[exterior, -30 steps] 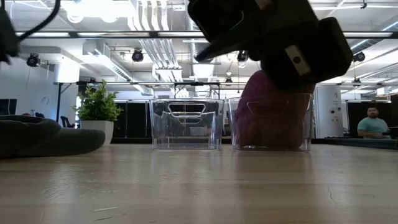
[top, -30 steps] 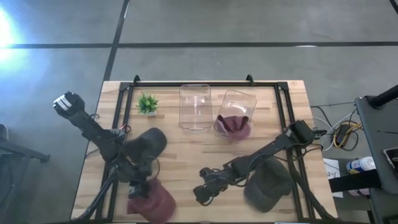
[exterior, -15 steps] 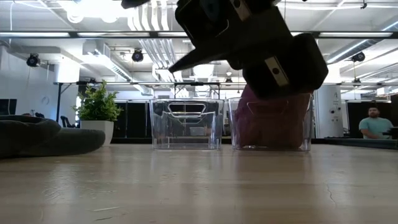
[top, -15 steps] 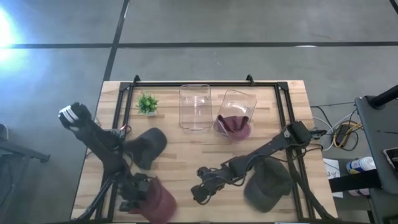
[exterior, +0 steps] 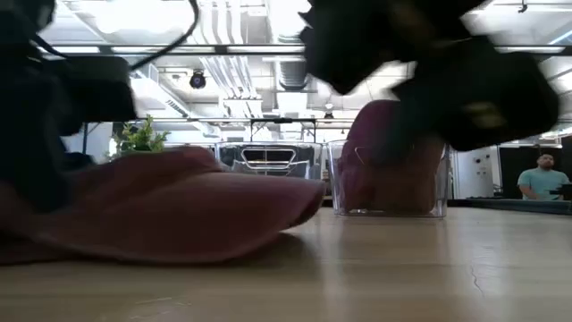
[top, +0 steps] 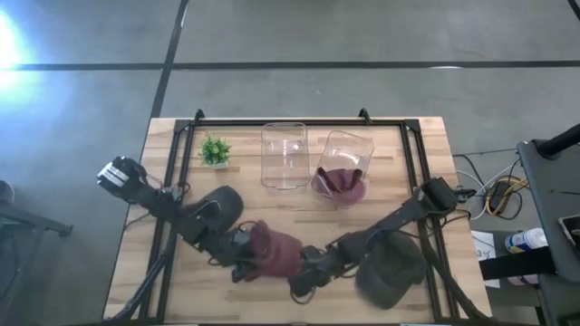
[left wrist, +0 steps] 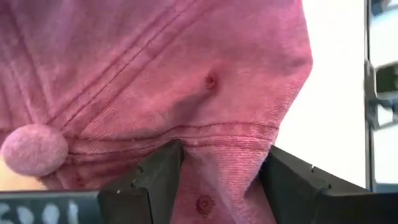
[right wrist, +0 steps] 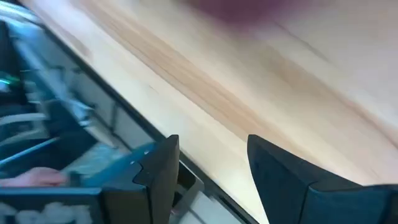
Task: Pick & Place hat
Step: Put the red cap into the right transparent bin
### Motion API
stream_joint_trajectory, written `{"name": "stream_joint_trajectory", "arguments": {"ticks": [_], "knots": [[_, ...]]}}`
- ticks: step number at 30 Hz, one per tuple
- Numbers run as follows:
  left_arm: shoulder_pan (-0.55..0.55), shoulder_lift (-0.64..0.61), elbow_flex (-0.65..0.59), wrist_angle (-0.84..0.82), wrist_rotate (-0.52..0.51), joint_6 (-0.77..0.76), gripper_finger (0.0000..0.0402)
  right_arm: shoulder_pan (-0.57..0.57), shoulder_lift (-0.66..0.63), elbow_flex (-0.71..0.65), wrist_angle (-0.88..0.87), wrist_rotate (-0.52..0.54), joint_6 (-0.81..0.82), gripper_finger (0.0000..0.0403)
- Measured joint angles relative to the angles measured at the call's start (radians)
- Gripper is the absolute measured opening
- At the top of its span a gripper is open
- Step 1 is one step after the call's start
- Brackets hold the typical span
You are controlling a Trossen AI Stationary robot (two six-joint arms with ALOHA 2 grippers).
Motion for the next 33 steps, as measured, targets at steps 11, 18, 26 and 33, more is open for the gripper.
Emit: {"name": "stream_joint_trajectory", "arguments": {"ticks": [11,18,26,33], "knots": [[-0.033,-0.015,-0.002,0.038,0.079,0.087,0.021,0.038,-0.009,-0.027,-0.03,0.292,0.076,0.0185],[-0.042,-0.015,-0.002,0.056,0.079,0.041,0.021,0.033,-0.001,-0.169,0.253,0.343,0.174,0.0185],[-0.042,-0.012,0.026,0.053,0.08,0.12,0.021,0.007,0.0,-0.268,0.5,0.441,0.149,0.0185],[-0.017,-0.01,0.054,0.043,0.041,0.225,0.0211,-0.034,0.0,-0.2,0.502,0.355,-0.127,0.0147]]}}
